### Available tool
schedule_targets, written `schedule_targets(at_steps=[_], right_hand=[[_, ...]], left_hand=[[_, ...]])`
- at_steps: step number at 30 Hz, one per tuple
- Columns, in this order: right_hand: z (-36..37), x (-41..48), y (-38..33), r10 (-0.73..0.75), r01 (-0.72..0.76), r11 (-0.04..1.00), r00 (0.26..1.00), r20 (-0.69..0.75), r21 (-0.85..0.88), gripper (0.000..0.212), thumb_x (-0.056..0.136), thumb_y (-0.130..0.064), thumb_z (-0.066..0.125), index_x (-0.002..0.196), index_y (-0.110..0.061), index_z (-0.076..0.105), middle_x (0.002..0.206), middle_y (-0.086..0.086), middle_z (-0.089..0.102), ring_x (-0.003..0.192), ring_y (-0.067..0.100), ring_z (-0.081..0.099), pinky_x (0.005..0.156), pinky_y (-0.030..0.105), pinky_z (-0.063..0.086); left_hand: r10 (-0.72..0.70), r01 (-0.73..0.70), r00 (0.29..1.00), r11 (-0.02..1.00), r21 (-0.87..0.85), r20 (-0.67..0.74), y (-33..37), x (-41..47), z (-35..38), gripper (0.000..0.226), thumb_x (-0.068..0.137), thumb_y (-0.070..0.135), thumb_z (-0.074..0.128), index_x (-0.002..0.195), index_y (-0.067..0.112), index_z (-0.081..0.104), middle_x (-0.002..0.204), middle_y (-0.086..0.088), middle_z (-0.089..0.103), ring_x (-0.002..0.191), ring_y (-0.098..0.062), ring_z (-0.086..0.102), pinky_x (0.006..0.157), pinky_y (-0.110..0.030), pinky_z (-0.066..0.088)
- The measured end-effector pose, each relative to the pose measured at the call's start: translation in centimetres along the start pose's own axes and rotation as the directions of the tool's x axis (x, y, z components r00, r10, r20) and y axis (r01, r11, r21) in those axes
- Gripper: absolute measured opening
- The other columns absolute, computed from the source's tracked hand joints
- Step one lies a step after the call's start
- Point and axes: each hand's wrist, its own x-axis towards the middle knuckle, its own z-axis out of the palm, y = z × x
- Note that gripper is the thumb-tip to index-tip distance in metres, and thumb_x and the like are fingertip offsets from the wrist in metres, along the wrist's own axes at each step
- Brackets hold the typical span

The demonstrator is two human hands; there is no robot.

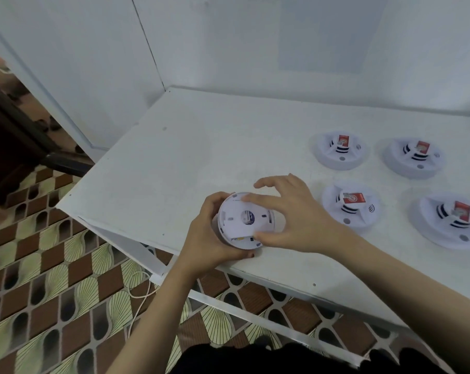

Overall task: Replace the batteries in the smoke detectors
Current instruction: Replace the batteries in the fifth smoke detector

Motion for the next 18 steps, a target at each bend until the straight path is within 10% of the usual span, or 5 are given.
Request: schedule_targets(at_steps=[18], right_hand=[[-0.4, 0.01, -0.39, 0.165, -0.17, 0.985, 0.974, 0.152, 0.015, 0.062, 0.068, -0.054, 0.065, 0.125, -0.056, 0.041, 0.148, -0.008, 0.031, 0.138, 0.014, 0.02, 0.116, 0.044, 0.002]], left_hand=[[0.028, -0.027, 0.999, 0.999, -0.023, 0.031, -0.54, 0.09, -0.22, 0.096, 0.044, 0.021, 0.094, 0.123, 0.036, 0.041, 0.117, 0.03, 0.054, 0.111, 0.005, 0.053, 0.079, -0.011, 0.048]])
